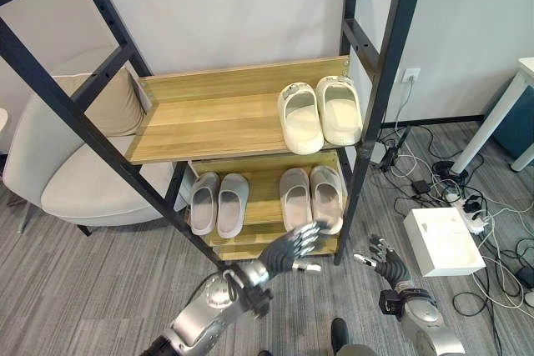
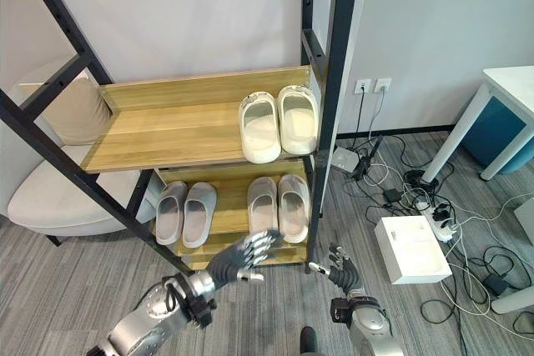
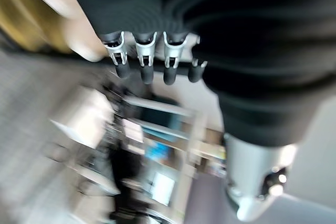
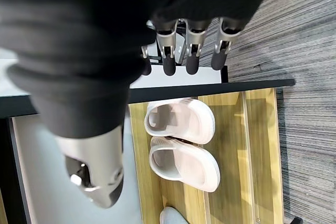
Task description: Arrange the slippers neatly on the shoe rack.
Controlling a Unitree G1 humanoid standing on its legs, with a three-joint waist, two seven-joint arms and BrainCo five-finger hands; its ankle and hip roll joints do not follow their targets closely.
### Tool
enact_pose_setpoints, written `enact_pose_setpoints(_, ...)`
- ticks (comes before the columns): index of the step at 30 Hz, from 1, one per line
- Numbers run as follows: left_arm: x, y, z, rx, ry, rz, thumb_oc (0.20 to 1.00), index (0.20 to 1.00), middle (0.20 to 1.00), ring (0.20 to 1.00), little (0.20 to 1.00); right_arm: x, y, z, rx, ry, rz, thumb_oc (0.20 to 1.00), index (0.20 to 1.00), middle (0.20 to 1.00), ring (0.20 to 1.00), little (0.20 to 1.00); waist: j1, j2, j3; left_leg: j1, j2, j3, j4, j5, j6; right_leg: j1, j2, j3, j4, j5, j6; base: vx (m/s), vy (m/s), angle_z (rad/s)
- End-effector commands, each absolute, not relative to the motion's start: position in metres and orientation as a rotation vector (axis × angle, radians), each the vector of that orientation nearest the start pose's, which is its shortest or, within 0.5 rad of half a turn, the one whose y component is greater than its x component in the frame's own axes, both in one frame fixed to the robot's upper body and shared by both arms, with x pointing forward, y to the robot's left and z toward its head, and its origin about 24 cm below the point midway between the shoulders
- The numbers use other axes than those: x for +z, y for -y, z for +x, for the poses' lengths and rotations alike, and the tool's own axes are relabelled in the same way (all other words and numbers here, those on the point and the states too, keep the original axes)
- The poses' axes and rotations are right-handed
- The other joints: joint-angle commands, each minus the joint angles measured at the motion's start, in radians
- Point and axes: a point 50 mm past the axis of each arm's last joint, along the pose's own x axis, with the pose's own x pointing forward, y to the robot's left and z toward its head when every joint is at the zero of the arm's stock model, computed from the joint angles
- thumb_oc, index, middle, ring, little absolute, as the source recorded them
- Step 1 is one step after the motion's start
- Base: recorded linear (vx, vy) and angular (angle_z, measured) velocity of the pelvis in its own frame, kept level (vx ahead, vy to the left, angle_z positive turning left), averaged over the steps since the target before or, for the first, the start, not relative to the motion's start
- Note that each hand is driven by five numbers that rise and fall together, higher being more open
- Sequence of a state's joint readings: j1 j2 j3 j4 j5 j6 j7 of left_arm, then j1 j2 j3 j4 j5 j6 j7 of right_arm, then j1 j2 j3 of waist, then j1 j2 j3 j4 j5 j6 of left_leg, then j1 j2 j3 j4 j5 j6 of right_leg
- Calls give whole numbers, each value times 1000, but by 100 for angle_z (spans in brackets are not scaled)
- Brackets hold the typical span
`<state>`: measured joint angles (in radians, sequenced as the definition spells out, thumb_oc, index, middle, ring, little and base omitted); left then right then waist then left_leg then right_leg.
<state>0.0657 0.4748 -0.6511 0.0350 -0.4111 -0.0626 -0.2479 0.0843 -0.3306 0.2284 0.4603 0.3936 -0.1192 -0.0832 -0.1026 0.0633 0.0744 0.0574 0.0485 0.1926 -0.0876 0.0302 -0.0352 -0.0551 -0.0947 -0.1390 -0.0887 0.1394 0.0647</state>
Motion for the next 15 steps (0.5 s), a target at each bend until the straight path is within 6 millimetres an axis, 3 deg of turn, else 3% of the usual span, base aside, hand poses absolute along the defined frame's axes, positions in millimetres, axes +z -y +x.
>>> enact_pose_setpoints(1,-23,-97,195,-775,-259,218,1000,1000,1000,1000,1000,-45,184,221,-13,-334,40,1000,1000,1000,1000,1000,8,-37,6,-9,31,-86,0,-50,-15,89,-56,-27,2,-120,87,0,0,0)
enact_pose_setpoints(5,-71,-100,186,-612,-473,190,1000,1000,1000,1000,1000,-48,177,220,-22,-349,32,1000,1000,1000,1000,1000,8,-42,-2,-9,31,-90,0,-46,-17,92,-55,-34,3,-123,83,-1,-3,1)
enact_pose_setpoints(9,-89,-112,183,-455,-575,131,1000,1000,1000,1000,1000,-51,179,219,-53,-363,34,1000,1000,1000,1000,1000,12,-46,-5,-12,30,-94,0,-42,-18,95,-55,-41,5,-122,80,-13,-15,10)
enact_pose_setpoints(11,-98,-133,180,-289,-630,58,1000,1000,1000,1000,1000,-56,191,195,-71,-394,62,1000,1000,1000,1000,1000,6,-49,-7,-13,31,-91,0,-37,-20,93,-55,-43,4,-119,81,-37,-16,10)
enact_pose_setpoints(12,-106,-165,163,-190,-697,65,1000,1000,1000,1000,1000,-60,214,180,-124,-418,33,1000,1000,1000,1000,1000,2,-50,-8,-13,36,-84,0,-34,-21,90,-52,-41,3,-118,80,-46,-16,7)
enact_pose_setpoints(15,-114,-180,155,-109,-740,70,1000,1000,1000,1000,1000,-53,214,180,-106,-393,14,1000,1000,1000,1000,1000,4,-51,-11,-11,38,-86,0,-33,-22,93,-51,-42,4,-120,78,-12,-9,0)
